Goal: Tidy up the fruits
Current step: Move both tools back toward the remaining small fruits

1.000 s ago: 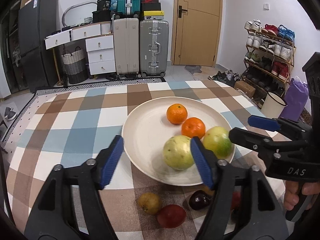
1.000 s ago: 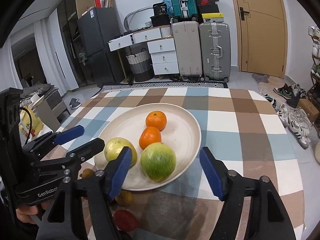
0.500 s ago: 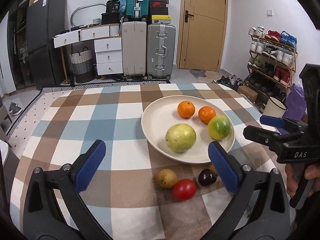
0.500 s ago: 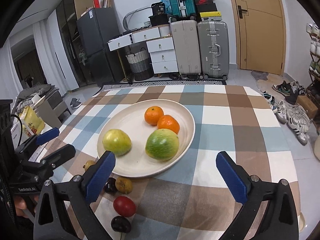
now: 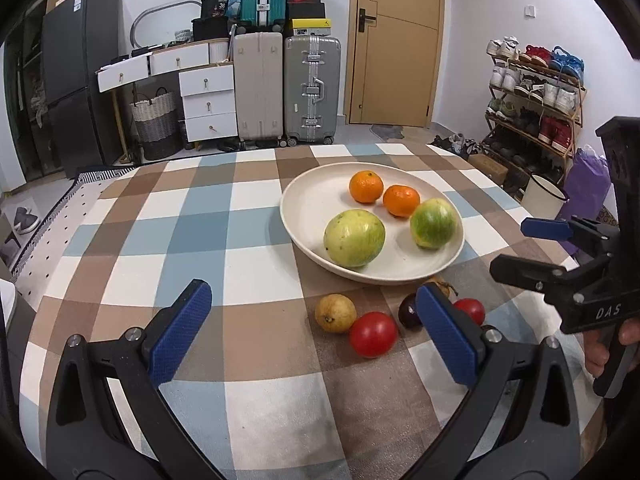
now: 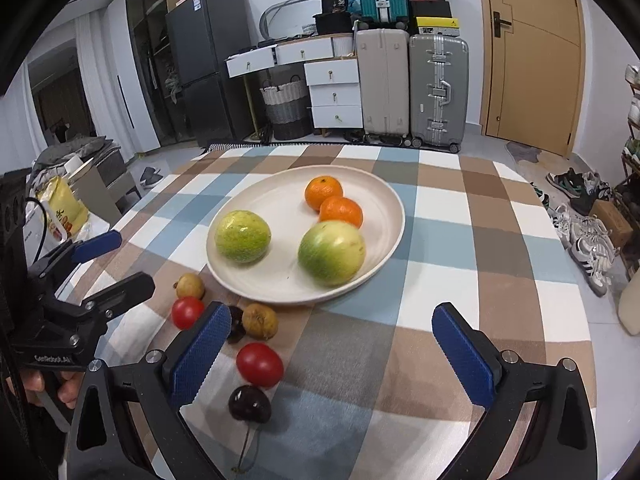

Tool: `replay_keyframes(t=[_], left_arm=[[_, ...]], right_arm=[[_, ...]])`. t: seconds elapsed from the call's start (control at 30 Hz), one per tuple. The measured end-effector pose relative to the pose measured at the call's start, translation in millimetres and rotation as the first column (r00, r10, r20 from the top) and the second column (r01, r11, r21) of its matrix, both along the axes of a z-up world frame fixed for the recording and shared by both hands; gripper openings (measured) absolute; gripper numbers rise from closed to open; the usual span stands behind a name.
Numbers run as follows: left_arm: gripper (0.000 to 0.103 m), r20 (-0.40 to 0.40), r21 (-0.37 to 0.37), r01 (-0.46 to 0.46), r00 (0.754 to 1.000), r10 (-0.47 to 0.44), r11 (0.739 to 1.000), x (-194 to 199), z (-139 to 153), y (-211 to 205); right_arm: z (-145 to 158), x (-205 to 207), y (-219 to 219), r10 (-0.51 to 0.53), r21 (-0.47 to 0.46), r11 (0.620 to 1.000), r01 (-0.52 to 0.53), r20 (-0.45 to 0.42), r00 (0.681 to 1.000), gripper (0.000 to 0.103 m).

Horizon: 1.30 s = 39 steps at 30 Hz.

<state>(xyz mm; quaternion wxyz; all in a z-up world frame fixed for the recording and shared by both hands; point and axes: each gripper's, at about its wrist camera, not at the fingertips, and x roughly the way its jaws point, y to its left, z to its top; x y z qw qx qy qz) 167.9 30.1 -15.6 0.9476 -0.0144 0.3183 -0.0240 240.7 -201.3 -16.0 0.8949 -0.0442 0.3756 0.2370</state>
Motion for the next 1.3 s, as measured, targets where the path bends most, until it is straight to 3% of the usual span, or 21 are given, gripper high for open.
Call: replay_keyframes(t=[0.13, 0.97, 1.3], left_arm=[[0.102, -0.003, 0.04, 0.012, 1.0, -0.012, 0.999, -3, 0, -7], [0.102, -0.114, 0.04, 0.079, 0.991, -0.074, 0.996, -18, -21, -24], [0.102, -0.146, 0.02, 0.064, 0.987, -0.061, 0.998, -12, -28, -18]], right_arm=[[-4, -10, 2, 0.015, -0.048, 0.999, -0.015, -0.004, 1.0, 0.102], [-30, -42, 8, 0.042, -0.073, 0.996, -0.051, -0.127, 0.991, 0.102], [-39, -45, 19, 0.055, -0.137, 0.988, -0.071, -0.123, 0.991, 0.093]])
